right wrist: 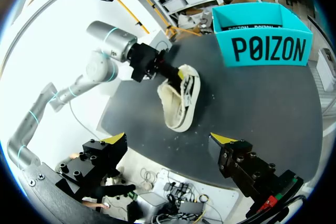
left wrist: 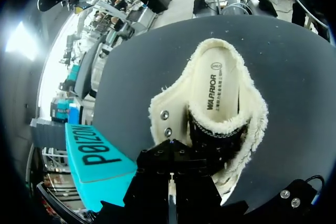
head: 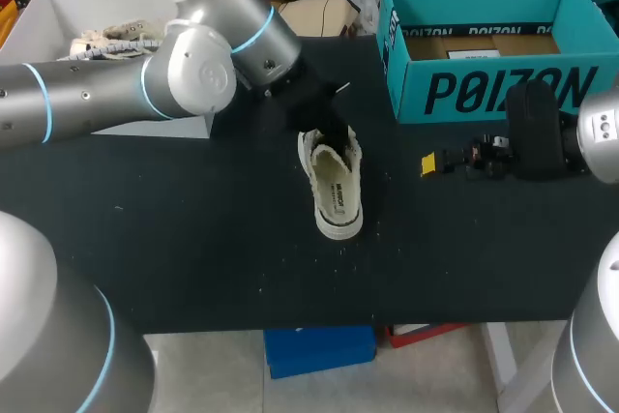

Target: Take the shoe out of the shoebox, open the shoe tongue, remove and reinsert the insole, then place the shoe into the shoebox

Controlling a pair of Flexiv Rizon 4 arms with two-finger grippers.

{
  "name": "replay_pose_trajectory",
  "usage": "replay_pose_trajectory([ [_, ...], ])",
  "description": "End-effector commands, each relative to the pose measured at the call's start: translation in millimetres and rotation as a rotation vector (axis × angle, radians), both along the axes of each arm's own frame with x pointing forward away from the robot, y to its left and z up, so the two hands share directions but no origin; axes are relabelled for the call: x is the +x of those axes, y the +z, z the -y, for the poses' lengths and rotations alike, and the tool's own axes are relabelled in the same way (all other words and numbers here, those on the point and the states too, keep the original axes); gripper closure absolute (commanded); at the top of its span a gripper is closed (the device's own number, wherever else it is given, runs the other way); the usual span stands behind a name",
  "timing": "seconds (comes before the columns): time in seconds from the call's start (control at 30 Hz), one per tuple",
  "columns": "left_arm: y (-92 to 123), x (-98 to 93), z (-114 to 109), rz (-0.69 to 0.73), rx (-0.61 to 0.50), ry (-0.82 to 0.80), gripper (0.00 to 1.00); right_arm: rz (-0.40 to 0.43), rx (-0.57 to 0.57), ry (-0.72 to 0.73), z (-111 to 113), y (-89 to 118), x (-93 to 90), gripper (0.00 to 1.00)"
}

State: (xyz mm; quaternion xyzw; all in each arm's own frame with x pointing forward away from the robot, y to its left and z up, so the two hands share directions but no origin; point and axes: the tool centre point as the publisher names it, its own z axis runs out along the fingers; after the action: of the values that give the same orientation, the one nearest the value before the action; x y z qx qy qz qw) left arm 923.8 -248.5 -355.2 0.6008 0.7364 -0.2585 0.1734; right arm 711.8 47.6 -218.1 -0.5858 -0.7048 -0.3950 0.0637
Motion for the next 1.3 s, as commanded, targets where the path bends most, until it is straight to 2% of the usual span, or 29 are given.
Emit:
replay_pose_trajectory([
  [0.03, 17.4, -1.2, -8.5, 0.032, -0.012, 0.011, 1.0, 0.002, 0.001, -0.001, -0.3, -1.0, -0.9, 0.0],
  [0.2, 37.8, -1.1, -27.8, 0.079, 0.025, 0.013, 1.0, 0.002, 0.001, -0.001, -0.3, -1.0, -0.9, 0.0],
  [0.4, 47.5, 0.2, -50.7, 0.128, 0.104, -0.001, 1.0, 0.002, 0.001, -0.001, -0.3, -1.0, -0.9, 0.0],
  [0.67, 65.8, -14.3, -77.8, 0.094, 0.126, -0.007, 0.98, 0.002, 0.001, -0.001, -0.3, -1.0, -0.9, 0.0],
  [0.77, 68.4, -22.6, -84.3, 0.062, 0.149, -0.018, 0.76, 0.002, 0.001, -0.001, -0.3, -1.0, -0.9, 0.0],
  [0.83, 68.9, -27.9, -88.4, 0.024, 0.165, -0.024, 0.53, 0.002, 0.001, -0.001, -0.3, -1.0, -0.9, 0.0],
  [0.87, 69.7, -30.3, -89.7, 0.01, 0.16, -0.022, 0.16, 0.002, 0.001, -0.001, -0.3, -1.0, -0.9, 0.0],
  [0.9, 70.8, -33.0, -90.8, -0.011, 0.16, -0.022, 0.0, 0.002, 0.001, -0.001, -0.3, -1.0, -0.9, 0.0],
  [1.07, 76.0, -47.5, -97.6, -0.1, 0.211, -0.053, 0.0, 0.002, 0.001, -0.001, -0.3, -1.0, -0.9, 0.0],
  [1.3, 79.0, -52.8, -102.0, -0.091, 0.235, -0.06, 0.0, 0.002, 0.001, -0.001, -0.3, -1.0, -0.9, 0.0],
])
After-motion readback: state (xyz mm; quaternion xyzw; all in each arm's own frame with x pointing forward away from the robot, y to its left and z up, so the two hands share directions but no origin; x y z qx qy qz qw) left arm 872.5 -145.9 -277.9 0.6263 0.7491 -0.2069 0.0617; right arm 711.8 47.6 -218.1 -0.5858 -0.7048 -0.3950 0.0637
